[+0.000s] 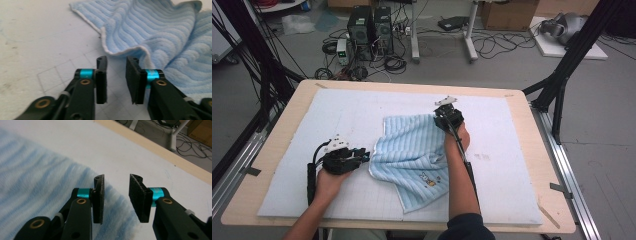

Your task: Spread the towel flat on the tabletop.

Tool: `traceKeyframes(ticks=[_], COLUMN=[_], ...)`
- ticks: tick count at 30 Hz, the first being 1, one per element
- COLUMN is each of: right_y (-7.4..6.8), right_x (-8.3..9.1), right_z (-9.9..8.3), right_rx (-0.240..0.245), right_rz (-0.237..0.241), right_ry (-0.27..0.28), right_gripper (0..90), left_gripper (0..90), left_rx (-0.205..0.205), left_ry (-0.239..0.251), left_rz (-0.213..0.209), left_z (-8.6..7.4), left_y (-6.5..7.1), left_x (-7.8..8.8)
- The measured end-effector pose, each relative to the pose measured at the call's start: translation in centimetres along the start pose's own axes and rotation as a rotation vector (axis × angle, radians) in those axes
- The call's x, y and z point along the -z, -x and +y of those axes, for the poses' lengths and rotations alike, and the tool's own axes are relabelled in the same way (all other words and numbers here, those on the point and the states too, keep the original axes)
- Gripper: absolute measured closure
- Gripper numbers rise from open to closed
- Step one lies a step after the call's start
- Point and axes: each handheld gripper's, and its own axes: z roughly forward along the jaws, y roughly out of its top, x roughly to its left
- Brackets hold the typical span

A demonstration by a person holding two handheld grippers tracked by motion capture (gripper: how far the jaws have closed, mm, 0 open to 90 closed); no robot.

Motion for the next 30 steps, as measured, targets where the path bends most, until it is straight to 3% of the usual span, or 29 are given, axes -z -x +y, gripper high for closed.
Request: traceKeyframes(ticks=[5, 8, 13, 16, 18, 21, 24, 26, 28, 30], right_y=[1.8, 2.5, 3.2, 3.4, 3.5, 3.4, 3.2, 3.3, 3.4, 3.5], right_x=[2.4, 3.6, 5.6, 6.8, 7.5, 8.6, 9.5, 9.9, 10.0, 10.0], right_z=[-0.2, -1.3, -3.8, -5.4, -6.4, -7.7, -8.6, -9.1, -9.7, -10.1], right_rx=[-0.031, -0.030, -0.036, -0.038, -0.048, -0.040, -0.019, -0.011, -0.010, -0.017], right_rz=[0.014, 0.046, 0.110, 0.155, 0.206, 0.239, 0.246, 0.253, 0.259, 0.263], right_ry=[0.035, 0.043, 0.050, 0.064, 0.071, 0.069, 0.066, 0.069, 0.073, 0.072], right_gripper=[62.1, 59.5, 54.8, 51.7, 47.1, 44.9, 44.1, 44.2, 44.4, 46.2], left_gripper=[48.9, 44.2, 37.1, 34.9, 34.3, 34.5, 47.4, 70.1, 78.3, 79.6], left_rx=[0.049, 0.071, 0.061, 0.063, 0.056, 0.046, 0.002, -0.051, -0.054, -0.044], left_ry=[0.024, 0.041, 0.050, 0.028, 0.014, -0.025, -0.100, -0.136, -0.161, -0.163], left_rz=[-0.005, -0.051, -0.115, -0.144, -0.142, -0.135, -0.120, -0.118, -0.109, -0.089], left_z=[0.0, 0.1, 0.3, 0.5, 0.5, 0.8, 1.4, 1.9, 2.6, 3.5], left_y=[-0.5, -0.6, 0.2, 0.9, 1.5, 2.2, 2.7, 3.1, 3.2, 2.9], left_x=[0.2, 0.2, 0.0, -0.6, -1.3, -2.6, -4.0, -4.8, -5.5, -6.0])
